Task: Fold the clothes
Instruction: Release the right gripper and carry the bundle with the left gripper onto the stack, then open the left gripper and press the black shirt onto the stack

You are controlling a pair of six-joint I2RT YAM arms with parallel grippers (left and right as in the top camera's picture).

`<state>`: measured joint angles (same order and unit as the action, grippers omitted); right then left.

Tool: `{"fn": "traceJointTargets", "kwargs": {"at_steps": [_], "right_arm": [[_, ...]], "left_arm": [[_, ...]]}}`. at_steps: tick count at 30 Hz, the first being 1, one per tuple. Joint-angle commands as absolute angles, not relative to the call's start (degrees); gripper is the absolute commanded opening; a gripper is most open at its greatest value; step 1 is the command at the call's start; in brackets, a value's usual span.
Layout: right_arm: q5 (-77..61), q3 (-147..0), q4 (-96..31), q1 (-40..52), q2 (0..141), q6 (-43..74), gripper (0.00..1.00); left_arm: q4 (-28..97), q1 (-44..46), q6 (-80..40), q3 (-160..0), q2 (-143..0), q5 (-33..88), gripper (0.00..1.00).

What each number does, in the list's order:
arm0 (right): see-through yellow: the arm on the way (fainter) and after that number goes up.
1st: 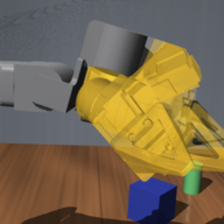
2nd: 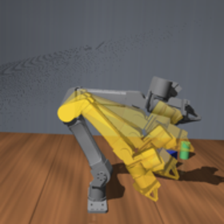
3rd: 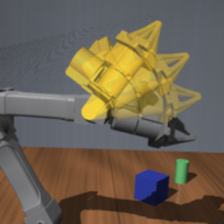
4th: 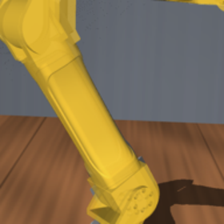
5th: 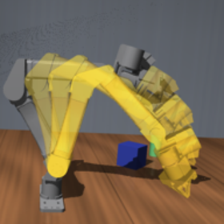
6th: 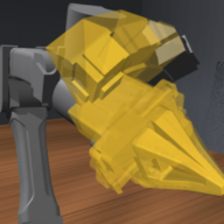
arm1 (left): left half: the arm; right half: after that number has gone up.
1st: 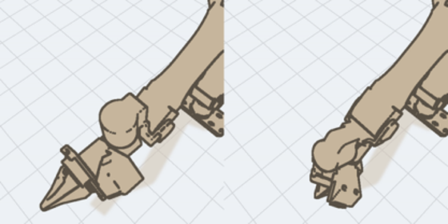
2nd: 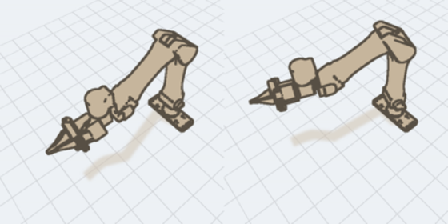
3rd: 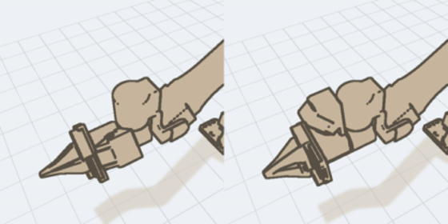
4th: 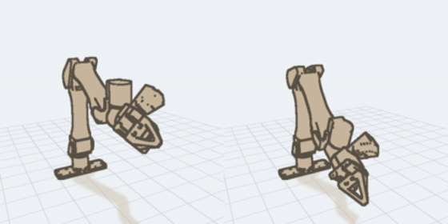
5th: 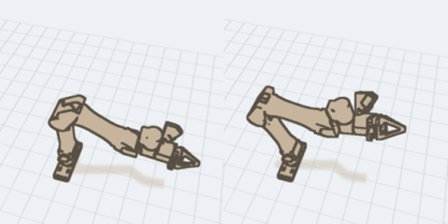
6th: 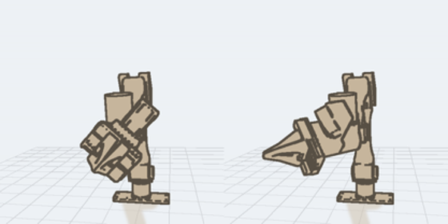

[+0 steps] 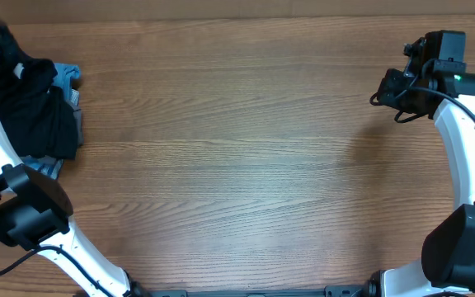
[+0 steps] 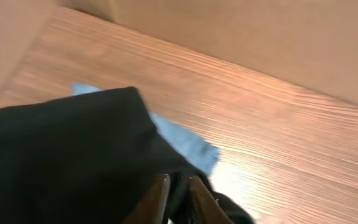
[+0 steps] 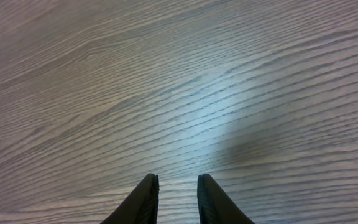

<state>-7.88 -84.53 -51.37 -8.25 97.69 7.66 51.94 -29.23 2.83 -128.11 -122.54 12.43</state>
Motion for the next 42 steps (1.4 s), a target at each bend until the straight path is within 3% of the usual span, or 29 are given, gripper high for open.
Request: {"fn": "traceJointTargets", "kwargs": {"at_steps": [1,5,9,19,26,27,28,34,39,42], "right_arm": [[-7.29,-84.33,-51.53,-8.38,98.08,7.51,0.26],[-6.44,-84.33,-52.18,-8.38,98.08,7.51,0.30],[-6.44,-84.33,-51.72,-8.38,98.08,7.51,0.30],[-6.46,-84.33,-51.09,-8.38,98.08,7.51,0.30],[-6.48,-84.33,-51.81,-8.38,98.08,7.51,0.30],[-6.48,-84.33,-51.83,-8.38,98.08,7.51,0.30],[-6.48,-84.33,-51.79,-8.38,98.08,7.51,0.30],[-6.48,-84.33,-51.79,-8.38,98.08,7.53,0.31],[-6.44,-84.33,-51.75,-8.38,98.08,7.51,0.32],[-6.46,-84.33,-51.77,-8.38,98.08,7.51,0.32]], "left_arm": [[52.66,-30.98,-3.05,-129.49,-120.29,20.10,0.04],[58.11,-35.20,-7.57,-129.47,-120.55,19.33,0.04],[69.76,-38.98,-7.46,-127.52,-120.64,8.78,0.04],[54.50,-46.96,-9.82,-96.90,-120.64,8.62,0.04],[56.58,-46.06,-7.73,-109.16,-120.07,33.67,0.04],[57.69,-45.91,-7.73,-111.07,-120.07,34.59,0.05],[58.26,-45.71,-7.73,-113.47,-120.07,34.52,0.12],[59.59,-45.71,-7.77,-116.57,-120.07,35.07,0.14],[59.11,-45.56,-7.75,-120.55,-120.03,50.02,0.15],[58.89,-43.16,-7.70,-120.27,-120.66,42.35,0.18]]}}
